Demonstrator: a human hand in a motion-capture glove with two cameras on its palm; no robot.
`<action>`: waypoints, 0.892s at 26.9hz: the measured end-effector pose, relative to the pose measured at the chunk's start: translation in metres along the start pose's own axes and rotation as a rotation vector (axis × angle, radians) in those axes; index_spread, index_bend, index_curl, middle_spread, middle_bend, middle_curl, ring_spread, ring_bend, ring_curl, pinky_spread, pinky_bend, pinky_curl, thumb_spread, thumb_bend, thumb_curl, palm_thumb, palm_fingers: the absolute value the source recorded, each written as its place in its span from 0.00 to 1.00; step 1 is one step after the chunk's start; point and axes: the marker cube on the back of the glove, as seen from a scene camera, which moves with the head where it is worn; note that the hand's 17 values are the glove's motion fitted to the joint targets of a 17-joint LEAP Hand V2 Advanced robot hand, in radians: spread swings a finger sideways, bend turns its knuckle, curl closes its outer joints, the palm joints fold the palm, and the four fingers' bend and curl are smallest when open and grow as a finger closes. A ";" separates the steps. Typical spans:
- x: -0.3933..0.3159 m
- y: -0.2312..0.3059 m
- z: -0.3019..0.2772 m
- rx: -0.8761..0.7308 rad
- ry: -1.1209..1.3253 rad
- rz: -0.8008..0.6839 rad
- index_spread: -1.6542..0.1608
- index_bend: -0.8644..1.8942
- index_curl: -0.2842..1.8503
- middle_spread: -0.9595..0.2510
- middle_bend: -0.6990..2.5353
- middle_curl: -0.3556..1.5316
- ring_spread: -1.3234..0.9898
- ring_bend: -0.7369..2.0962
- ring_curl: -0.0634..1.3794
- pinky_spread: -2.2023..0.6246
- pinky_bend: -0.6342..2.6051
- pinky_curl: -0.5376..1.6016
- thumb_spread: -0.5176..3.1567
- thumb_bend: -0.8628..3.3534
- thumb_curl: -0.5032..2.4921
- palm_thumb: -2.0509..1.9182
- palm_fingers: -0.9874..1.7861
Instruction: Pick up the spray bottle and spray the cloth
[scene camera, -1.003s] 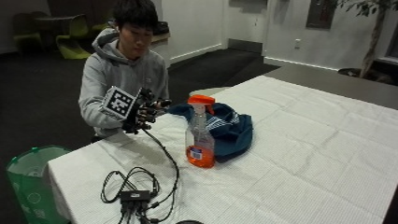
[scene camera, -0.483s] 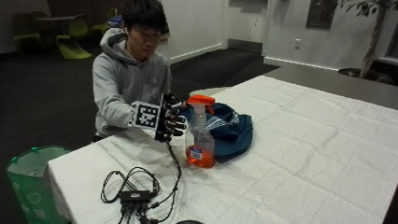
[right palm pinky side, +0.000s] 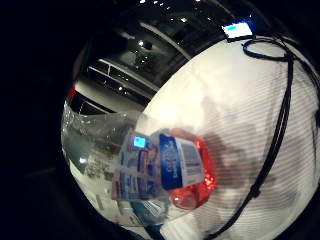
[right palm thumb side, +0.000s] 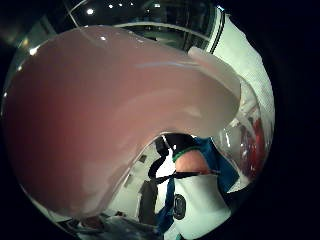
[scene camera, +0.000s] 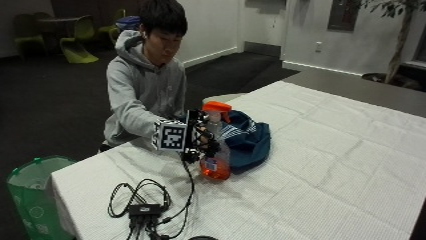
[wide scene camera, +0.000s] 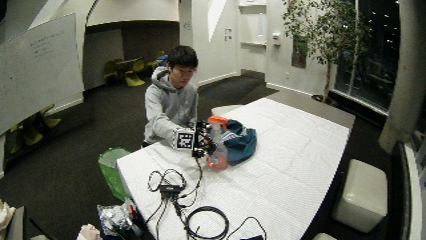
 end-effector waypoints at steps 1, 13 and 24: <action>0.000 -0.002 0.001 -0.003 0.008 0.012 0.77 0.34 0.19 0.80 0.32 0.36 0.58 0.45 0.23 0.85 0.39 0.40 0.41 0.20 0.28 0.67 0.44; -0.026 -0.027 0.013 -0.158 -0.108 0.135 0.79 0.43 0.25 0.77 0.36 0.39 0.55 0.47 0.24 0.82 0.30 0.37 0.39 0.21 0.29 0.70 0.70; -0.068 -0.036 0.049 -0.686 0.053 0.074 0.80 0.43 0.31 0.71 0.39 0.43 0.51 0.49 0.31 0.72 0.33 0.41 0.32 0.21 0.33 0.75 0.86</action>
